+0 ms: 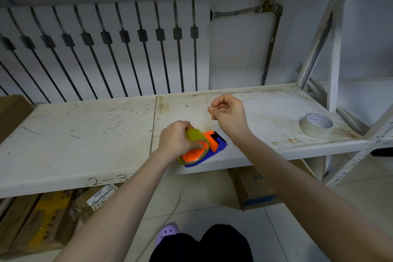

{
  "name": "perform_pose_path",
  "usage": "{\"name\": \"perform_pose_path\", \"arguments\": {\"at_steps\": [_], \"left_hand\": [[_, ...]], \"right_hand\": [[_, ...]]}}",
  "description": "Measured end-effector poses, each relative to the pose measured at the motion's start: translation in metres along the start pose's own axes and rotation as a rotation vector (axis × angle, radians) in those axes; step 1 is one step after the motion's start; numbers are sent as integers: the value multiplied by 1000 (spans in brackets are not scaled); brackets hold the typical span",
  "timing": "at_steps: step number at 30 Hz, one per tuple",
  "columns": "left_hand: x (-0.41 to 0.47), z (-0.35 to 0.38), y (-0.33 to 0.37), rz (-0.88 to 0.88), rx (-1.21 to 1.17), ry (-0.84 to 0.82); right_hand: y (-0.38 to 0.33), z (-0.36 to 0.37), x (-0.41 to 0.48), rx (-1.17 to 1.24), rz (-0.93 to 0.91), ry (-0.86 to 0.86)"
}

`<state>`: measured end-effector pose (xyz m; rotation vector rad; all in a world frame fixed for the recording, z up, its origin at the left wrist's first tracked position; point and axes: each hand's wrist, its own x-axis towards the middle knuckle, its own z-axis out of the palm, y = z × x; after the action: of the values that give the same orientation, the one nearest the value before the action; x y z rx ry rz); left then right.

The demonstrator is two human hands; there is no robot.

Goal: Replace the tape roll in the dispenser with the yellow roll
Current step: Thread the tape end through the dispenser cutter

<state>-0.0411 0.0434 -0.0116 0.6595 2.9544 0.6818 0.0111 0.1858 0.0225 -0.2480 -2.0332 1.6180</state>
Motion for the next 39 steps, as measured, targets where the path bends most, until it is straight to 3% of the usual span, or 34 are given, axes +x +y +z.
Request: {"name": "perform_pose_path", "arguments": {"at_steps": [6,11,17,22,29,39], "left_hand": [[-1,-5,-7,90,24,-55],[-19,5,-19,71,-160,116],[-28,17,-21,37,-416,30],[-22,28,-17,-31,-604,86],[-24,21,-11,90,-383,106],[-29,16,-2,138,-329,-4]], "right_hand": [[-4,-5,1,-26,-1,60],[-11,-6,4,-5,-18,39],[-14,1,1,35,-33,3],[-22,5,-2,-2,-120,-64],[-21,-2,-2,-97,-113,-78],[-17,-11,-3,-228,-118,-71]]}}
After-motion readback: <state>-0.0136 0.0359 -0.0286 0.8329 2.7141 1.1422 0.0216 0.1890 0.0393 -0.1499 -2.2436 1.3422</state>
